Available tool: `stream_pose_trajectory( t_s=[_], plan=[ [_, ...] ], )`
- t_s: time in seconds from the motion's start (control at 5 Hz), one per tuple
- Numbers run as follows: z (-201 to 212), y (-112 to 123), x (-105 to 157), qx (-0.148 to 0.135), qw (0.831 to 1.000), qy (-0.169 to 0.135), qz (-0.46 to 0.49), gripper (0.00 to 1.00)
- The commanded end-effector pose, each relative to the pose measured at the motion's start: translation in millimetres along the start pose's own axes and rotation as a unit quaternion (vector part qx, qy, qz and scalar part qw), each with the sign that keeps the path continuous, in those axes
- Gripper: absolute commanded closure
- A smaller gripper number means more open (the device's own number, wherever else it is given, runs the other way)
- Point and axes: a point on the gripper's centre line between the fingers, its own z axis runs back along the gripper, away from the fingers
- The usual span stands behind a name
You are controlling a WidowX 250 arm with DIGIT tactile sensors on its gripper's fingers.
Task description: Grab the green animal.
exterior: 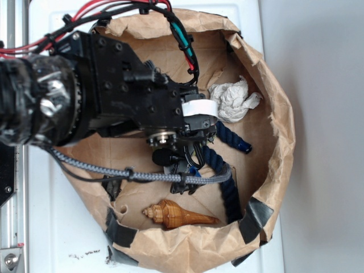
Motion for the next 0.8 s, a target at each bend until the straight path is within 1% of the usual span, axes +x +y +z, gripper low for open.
stream_pose_trajectory(
  t_s=[0.0,0.2,0.4,0.6],
  plan=[
    [56.8,16.2,26.1,-0.007,0.999,-0.036,0.036,1.00],
    [96.0,27.5,39.8,-0.010,0.997,-0.029,0.064,1.00],
    [129.1,41.0,48.2,0.024,0.997,-0.005,0.076,1.00],
    [139.1,46.3,45.4,0.041,0.996,-0.001,0.074,1.00]
  ],
)
